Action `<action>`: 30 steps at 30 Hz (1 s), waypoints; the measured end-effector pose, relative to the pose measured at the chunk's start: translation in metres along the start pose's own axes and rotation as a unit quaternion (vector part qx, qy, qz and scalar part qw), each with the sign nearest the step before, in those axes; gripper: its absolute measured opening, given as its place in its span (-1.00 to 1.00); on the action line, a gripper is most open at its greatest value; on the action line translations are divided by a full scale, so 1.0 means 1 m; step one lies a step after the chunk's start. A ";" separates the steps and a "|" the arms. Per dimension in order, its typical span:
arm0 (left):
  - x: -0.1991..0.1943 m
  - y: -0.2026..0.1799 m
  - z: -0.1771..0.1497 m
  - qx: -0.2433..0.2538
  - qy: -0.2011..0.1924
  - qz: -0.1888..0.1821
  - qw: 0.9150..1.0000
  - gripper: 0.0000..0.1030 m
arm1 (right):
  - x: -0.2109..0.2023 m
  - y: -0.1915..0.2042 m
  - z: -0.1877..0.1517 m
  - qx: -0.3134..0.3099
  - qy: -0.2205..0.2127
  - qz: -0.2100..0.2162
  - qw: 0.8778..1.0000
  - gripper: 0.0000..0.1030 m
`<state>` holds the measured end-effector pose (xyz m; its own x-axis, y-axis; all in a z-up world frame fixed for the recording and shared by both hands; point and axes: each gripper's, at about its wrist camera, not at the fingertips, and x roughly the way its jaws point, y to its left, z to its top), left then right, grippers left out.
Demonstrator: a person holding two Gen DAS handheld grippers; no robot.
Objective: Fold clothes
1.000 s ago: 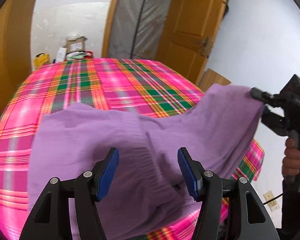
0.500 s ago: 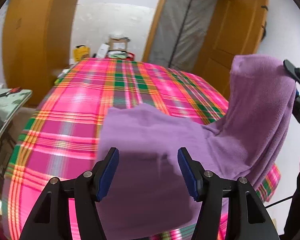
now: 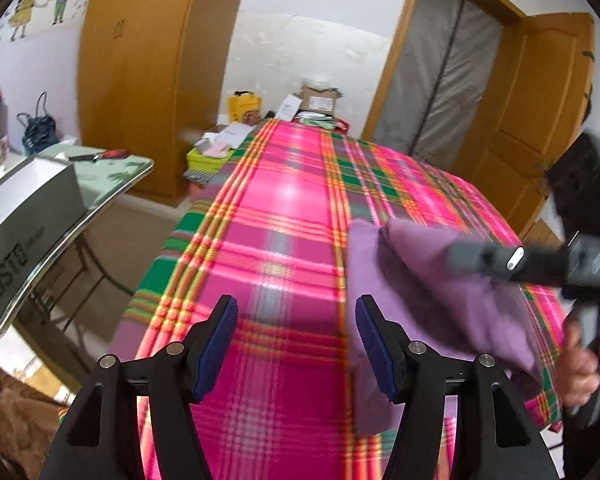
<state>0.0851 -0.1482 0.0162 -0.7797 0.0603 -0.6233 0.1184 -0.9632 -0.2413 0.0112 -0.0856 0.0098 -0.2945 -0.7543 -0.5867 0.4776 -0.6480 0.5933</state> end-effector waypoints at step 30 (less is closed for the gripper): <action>0.046 -0.052 0.011 -0.004 0.064 -0.172 0.983 -0.77 | -0.106 -0.075 -0.080 0.095 -0.128 0.017 0.987 -0.17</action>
<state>0.0366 -0.0979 0.0085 -0.6902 0.4152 -0.5927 -0.1332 -0.8779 -0.4599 0.0731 0.0518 -0.0168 -0.4912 -0.7627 -0.4207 0.3337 -0.6109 0.7179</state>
